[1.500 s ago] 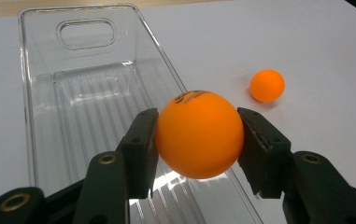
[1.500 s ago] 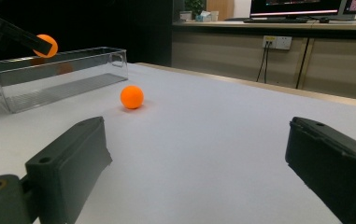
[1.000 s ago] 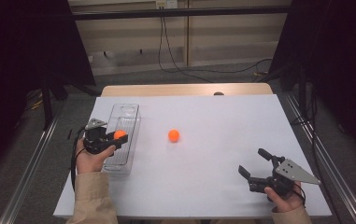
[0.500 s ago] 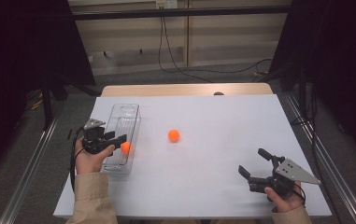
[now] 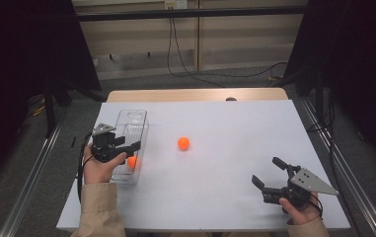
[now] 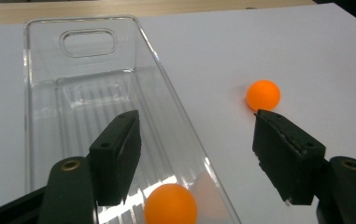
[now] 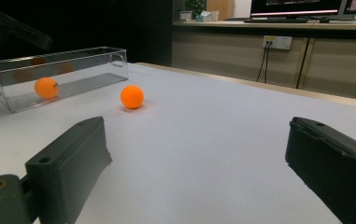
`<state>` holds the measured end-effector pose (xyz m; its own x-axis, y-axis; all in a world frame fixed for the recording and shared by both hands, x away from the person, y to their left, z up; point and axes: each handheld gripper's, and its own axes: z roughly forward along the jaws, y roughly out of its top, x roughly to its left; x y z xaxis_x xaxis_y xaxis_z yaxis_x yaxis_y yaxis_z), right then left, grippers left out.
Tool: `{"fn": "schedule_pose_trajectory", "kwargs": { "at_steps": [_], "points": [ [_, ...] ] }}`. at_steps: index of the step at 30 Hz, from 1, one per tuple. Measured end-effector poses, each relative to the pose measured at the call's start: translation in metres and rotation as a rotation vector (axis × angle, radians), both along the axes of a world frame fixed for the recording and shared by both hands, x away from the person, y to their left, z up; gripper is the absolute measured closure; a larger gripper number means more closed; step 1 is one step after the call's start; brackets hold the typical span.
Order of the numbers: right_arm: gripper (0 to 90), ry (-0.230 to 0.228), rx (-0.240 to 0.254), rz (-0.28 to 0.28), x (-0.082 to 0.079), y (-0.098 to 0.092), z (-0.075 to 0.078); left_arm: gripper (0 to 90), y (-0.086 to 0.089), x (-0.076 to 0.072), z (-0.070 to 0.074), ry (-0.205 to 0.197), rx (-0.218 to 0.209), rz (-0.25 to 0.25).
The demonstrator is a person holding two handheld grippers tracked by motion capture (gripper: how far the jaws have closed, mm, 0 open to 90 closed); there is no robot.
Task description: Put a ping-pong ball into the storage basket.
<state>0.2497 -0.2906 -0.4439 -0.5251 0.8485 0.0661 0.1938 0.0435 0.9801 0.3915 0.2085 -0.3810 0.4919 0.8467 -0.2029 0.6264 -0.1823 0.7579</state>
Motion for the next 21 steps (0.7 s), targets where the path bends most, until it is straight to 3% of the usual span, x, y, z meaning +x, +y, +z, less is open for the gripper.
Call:
{"fn": "schedule_pose_trajectory", "kwargs": {
  "at_steps": [16, 21],
  "points": [
    [5.0, 0.002, -0.001, -0.001, 0.0, 0.0, 0.0, 23.5, -0.021, 0.0, 0.0, 0.011, -0.021, -0.033],
    [5.0, 0.002, 0.001, -0.001, 0.0, 0.0, 0.0, 21.4, -0.025, 0.001, 0.0, 0.01, 0.001, -0.04]
  ]
}}
